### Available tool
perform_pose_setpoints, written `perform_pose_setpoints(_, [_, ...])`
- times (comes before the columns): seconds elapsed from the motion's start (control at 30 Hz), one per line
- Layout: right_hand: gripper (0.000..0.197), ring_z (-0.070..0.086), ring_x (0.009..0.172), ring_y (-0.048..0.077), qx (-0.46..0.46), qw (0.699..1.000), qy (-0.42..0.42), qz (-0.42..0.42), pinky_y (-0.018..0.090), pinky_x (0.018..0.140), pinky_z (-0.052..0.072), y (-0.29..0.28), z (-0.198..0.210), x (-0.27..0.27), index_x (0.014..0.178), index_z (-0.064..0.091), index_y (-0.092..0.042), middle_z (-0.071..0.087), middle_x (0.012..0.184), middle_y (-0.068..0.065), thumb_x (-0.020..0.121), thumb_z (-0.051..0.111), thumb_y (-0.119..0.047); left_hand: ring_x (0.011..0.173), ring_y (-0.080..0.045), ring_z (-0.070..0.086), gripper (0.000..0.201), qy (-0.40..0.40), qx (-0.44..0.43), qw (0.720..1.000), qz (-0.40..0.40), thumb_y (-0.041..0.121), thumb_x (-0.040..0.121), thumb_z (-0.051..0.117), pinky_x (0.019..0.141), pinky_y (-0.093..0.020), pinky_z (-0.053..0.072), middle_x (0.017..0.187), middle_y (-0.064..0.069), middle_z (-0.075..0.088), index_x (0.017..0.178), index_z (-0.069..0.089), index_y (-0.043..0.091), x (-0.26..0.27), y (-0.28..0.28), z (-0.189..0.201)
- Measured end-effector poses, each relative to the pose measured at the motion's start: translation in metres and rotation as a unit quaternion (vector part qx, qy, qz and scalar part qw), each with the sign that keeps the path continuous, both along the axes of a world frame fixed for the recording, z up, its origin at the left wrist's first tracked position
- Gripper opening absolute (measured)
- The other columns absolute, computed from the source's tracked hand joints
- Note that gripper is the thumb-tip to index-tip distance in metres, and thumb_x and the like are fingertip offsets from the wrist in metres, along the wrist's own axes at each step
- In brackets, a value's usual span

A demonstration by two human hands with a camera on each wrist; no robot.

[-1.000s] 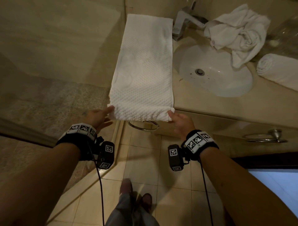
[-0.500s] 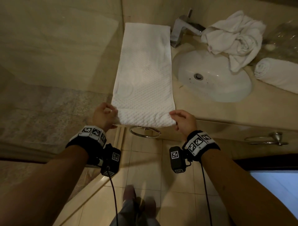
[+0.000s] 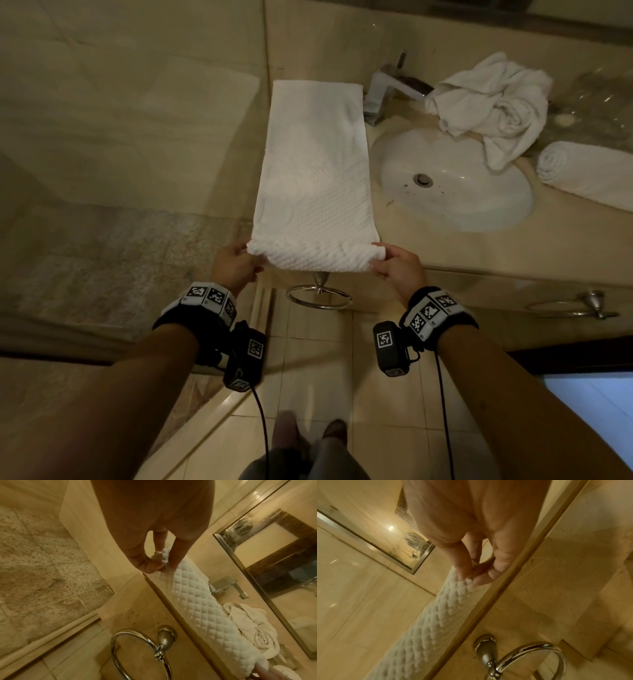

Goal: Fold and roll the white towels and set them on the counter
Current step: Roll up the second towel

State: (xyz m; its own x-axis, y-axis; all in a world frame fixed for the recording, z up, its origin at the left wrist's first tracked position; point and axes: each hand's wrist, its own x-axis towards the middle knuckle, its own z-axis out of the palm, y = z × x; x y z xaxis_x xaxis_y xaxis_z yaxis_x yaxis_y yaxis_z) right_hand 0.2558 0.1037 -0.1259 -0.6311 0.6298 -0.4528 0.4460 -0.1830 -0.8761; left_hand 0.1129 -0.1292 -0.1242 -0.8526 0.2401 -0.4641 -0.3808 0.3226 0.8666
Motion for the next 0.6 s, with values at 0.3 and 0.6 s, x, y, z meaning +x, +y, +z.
perform_pose_setpoints(0.3, [0.042, 0.063, 0.101, 0.023, 0.154, 0.983, -0.083, 0.063, 0.026, 0.08, 0.047, 0.016, 0.0, -0.014, 0.115, 0.067, -0.003, 0.069, 0.111, 0.009, 0.094, 0.057, -0.038, 0.074, -0.022, 0.059, 0.04, -0.016, -0.08, 0.995, 0.051, 0.041, 0.082, 0.068, 0.05, -0.025, 0.043, 0.093, -0.011, 0.067, 0.104, 0.065, 0.008, -0.02, 0.013, 0.0])
perform_pose_setpoints(0.6, [0.047, 0.056, 0.083, 0.021, 0.249, 0.947, -0.172, 0.108, 0.025, 0.065, 0.042, 0.042, 0.009, -0.053, 0.094, 0.066, -0.003, 0.061, 0.091, 0.008, 0.088, 0.06, -0.05, 0.06, -0.02, 0.055, 0.05, -0.085, -0.167, 0.979, 0.077, 0.037, 0.079, 0.073, 0.06, -0.031, 0.054, 0.092, -0.014, 0.061, 0.109, 0.064, -0.002, -0.046, 0.042, 0.02])
